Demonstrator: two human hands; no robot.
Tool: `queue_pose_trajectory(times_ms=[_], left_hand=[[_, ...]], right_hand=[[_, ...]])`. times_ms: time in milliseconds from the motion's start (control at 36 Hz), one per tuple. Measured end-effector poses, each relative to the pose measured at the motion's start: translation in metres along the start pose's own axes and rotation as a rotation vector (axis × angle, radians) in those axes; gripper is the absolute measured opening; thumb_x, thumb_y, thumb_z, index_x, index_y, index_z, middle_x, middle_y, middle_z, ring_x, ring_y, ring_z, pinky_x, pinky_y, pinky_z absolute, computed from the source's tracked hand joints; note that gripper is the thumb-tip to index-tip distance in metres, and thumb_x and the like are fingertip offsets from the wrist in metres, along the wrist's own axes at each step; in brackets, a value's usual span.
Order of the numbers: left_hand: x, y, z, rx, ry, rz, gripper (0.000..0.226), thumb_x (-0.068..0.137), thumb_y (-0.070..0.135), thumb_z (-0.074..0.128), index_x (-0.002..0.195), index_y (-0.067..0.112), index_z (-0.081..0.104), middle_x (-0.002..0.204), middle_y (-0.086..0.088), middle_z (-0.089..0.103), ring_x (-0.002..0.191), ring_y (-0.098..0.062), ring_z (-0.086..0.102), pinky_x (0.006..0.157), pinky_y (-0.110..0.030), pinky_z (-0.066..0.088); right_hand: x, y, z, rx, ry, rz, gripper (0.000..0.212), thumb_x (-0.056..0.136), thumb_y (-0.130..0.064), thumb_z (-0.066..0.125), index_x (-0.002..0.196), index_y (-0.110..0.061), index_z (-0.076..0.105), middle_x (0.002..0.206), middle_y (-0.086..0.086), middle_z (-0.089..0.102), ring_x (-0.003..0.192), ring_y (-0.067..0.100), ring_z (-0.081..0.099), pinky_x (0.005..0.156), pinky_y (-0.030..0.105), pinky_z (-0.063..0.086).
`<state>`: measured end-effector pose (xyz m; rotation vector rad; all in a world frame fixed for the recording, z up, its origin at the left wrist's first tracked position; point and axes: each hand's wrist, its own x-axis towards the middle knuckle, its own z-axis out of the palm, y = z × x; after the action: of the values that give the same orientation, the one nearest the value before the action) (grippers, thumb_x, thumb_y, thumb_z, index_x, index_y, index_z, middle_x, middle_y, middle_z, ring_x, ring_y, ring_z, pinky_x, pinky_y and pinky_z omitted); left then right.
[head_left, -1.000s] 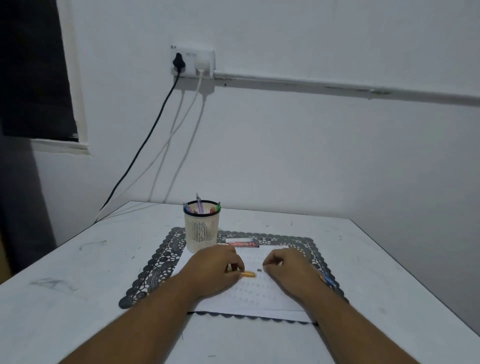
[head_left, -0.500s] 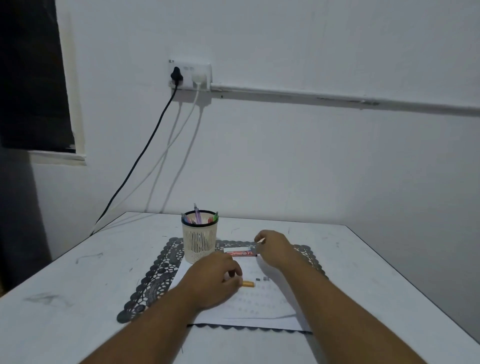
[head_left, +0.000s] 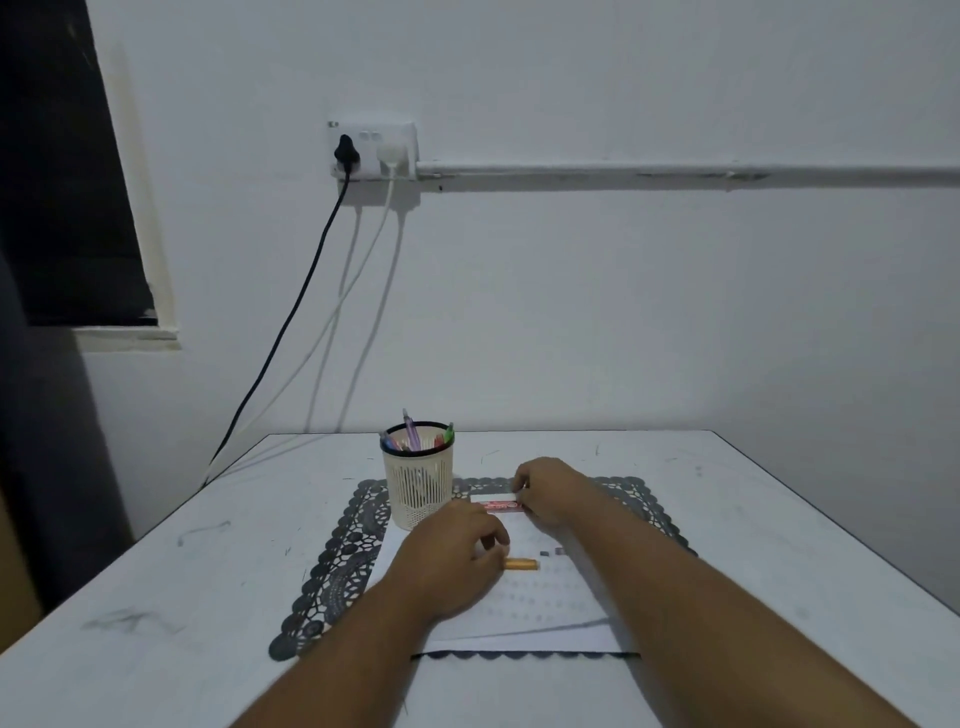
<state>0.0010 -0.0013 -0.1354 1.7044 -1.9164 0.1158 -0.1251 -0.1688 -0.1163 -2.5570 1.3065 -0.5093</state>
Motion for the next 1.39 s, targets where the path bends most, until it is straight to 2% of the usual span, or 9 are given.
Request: queue_pose_trajectory(times_ms=[222, 361, 639, 833, 917, 1000, 1083, 1194, 1389], left_hand=[[0.0, 0.003, 0.0, -0.011, -0.002, 0.004, 0.022, 0.096, 0.041, 0.056, 0.108, 0.032, 0.073, 0.101, 0.019, 0.062, 0.1, -0.002, 0.05, 0.087, -0.029, 0.048], [-0.001, 0.003, -0.002, -0.023, 0.025, -0.001, 0.02, 0.096, 0.04, 0.057, 0.107, 0.032, 0.072, 0.101, 0.02, 0.062, 0.099, -0.002, 0.05, 0.085, -0.027, 0.047], [0.006, -0.001, -0.002, 0.002, 0.283, 0.028, 0.033, 0.094, 0.027, 0.061, 0.127, 0.026, 0.064, 0.118, 0.012, 0.054, 0.113, -0.009, 0.049, 0.094, -0.028, 0.043], [0.007, -0.002, -0.002, 0.017, 0.316, -0.028, 0.04, 0.1, 0.034, 0.055, 0.136, 0.019, 0.063, 0.129, 0.003, 0.059, 0.119, -0.014, 0.052, 0.097, -0.027, 0.041], [0.003, 0.008, -0.006, -0.086, 0.257, -0.066, 0.038, 0.101, 0.045, 0.042, 0.123, 0.032, 0.07, 0.111, 0.014, 0.07, 0.102, -0.006, 0.062, 0.084, -0.029, 0.049], [0.0, 0.014, -0.005, -0.252, 0.205, -0.121, 0.032, 0.103, 0.041, 0.049, 0.081, 0.03, 0.07, 0.075, 0.011, 0.067, 0.072, -0.008, 0.061, 0.067, -0.04, 0.05], [-0.001, 0.021, -0.006, -0.403, 0.216, -0.15, 0.032, 0.102, 0.025, 0.061, 0.07, 0.027, 0.064, 0.069, 0.007, 0.061, 0.066, -0.007, 0.053, 0.061, -0.027, 0.039], [0.002, 0.022, -0.006, -0.65, 0.269, -0.189, 0.035, 0.099, 0.008, 0.063, 0.077, 0.035, 0.069, 0.085, 0.006, 0.07, 0.081, -0.003, 0.06, 0.068, -0.015, 0.042], [0.002, 0.012, -0.004, -0.601, 0.245, -0.179, 0.024, 0.1, 0.015, 0.063, 0.111, 0.032, 0.076, 0.1, 0.008, 0.073, 0.096, -0.012, 0.065, 0.085, -0.043, 0.051]], right_hand=[[-0.001, 0.008, -0.001, 0.244, -0.002, 0.03, 0.013, 0.092, -0.004, 0.068, 0.084, -0.014, 0.065, 0.08, -0.008, 0.062, 0.071, 0.005, 0.057, 0.061, 0.021, 0.046], [-0.01, 0.015, 0.009, 0.567, 0.125, 0.095, 0.018, 0.091, 0.004, 0.06, 0.085, -0.01, 0.069, 0.08, 0.007, 0.069, 0.069, 0.019, 0.061, 0.059, 0.031, 0.049], [-0.052, 0.016, -0.003, 0.705, 0.229, -0.109, 0.019, 0.093, -0.014, 0.064, 0.085, -0.029, 0.072, 0.089, -0.006, 0.068, 0.087, 0.016, 0.064, 0.08, 0.038, 0.053], [-0.083, 0.002, -0.025, 0.618, 0.224, -0.318, 0.018, 0.101, -0.013, 0.061, 0.093, -0.028, 0.069, 0.087, -0.009, 0.069, 0.079, 0.007, 0.065, 0.068, 0.015, 0.045], [-0.093, 0.001, -0.019, 0.664, 0.254, -0.348, 0.017, 0.102, -0.012, 0.06, 0.096, -0.024, 0.07, 0.09, -0.009, 0.068, 0.08, 0.011, 0.064, 0.069, 0.017, 0.047], [-0.097, -0.001, -0.019, 0.659, 0.263, -0.397, 0.019, 0.103, -0.014, 0.059, 0.098, -0.029, 0.069, 0.094, -0.013, 0.064, 0.083, 0.011, 0.063, 0.07, 0.016, 0.046], [-0.096, 0.0, -0.019, 0.707, 0.232, -0.383, 0.022, 0.103, -0.014, 0.06, 0.098, -0.034, 0.069, 0.095, -0.013, 0.065, 0.081, 0.011, 0.063, 0.068, 0.018, 0.047], [-0.094, 0.004, -0.017, 1.007, 0.15, -0.276, 0.018, 0.099, -0.004, 0.065, 0.1, -0.018, 0.076, 0.084, 0.009, 0.067, 0.072, 0.019, 0.062, 0.062, 0.035, 0.056], [-0.093, 0.005, -0.017, 1.166, 0.112, -0.233, 0.015, 0.096, -0.002, 0.07, 0.097, -0.014, 0.079, 0.091, 0.025, 0.067, 0.074, 0.026, 0.061, 0.07, 0.043, 0.057]])
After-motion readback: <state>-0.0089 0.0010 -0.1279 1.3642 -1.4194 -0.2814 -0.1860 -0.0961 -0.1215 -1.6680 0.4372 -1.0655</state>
